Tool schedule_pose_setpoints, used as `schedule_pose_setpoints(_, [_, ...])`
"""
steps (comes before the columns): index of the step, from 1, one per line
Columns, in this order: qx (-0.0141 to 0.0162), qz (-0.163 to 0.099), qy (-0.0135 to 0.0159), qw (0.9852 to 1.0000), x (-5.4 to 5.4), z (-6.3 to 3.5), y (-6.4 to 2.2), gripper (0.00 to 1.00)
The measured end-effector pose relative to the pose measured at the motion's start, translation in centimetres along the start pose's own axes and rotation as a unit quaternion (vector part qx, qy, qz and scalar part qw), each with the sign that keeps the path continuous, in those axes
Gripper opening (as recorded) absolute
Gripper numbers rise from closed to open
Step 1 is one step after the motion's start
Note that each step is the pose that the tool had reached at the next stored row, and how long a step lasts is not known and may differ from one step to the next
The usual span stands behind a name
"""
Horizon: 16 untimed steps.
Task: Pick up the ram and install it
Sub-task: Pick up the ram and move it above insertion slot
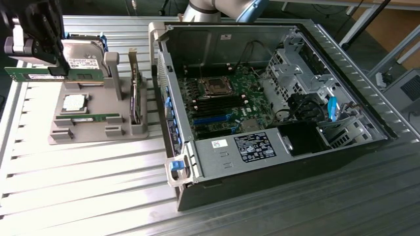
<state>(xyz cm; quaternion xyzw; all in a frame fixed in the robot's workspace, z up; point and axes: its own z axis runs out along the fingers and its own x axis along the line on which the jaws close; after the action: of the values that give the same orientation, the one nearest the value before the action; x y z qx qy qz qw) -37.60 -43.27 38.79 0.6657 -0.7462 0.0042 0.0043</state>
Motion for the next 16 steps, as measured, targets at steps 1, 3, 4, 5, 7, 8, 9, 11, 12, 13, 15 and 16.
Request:
schedule_pose_setpoints(1, [0.0, -0.005, 0.0001, 1.0, 0.0, -0.04, -0.02, 0.11])
schedule_pose_setpoints(3, [0.0002, -0.024, 0.0001, 0.9997, 0.0, -0.07, -0.02, 0.11])
schedule_pose_setpoints(4, [0.0003, -0.032, 0.0001, 0.9995, 0.0, -0.08, -0.02, 0.11])
schedule_pose_setpoints(5, [0.0003, -0.036, 0.0001, 0.9993, 0.0, -0.11, -0.03, 0.11])
schedule_pose_setpoints(7, [0.0003, -0.037, 0.0001, 0.9993, 0.0, -0.16, -0.09, 0.11])
schedule_pose_setpoints(8, [0.0003, -0.038, 0.0002, 0.9993, 0.0, -0.23, -0.17, 0.11])
schedule_pose_setpoints(9, [0.0003, -0.039, 0.0001, 0.9992, 0.0, -0.29, -0.31, 0.11])
schedule_pose_setpoints(11, [-0.0003, -0.041, 0.0001, 0.9992, -0.1, -0.35, -0.64, 0.11])
schedule_pose_setpoints(12, [-0.0007, -0.042, 0.0002, 0.9991, -0.1, -0.38, -0.88, 0.11])
schedule_pose_setpoints(13, [-0.0012, -0.042, 0.0002, 0.9991, -0.1, -0.41, -1.1, 0.11])
schedule_pose_setpoints(15, [-0.002, -0.043, 0.0003, 0.9991, -0.2, -0.42, -1.46, 0.11])
schedule_pose_setpoints(16, [-0.0023, -0.043, 0.0003, 0.9991, -0.2, -0.43, -1.62, 0.11])
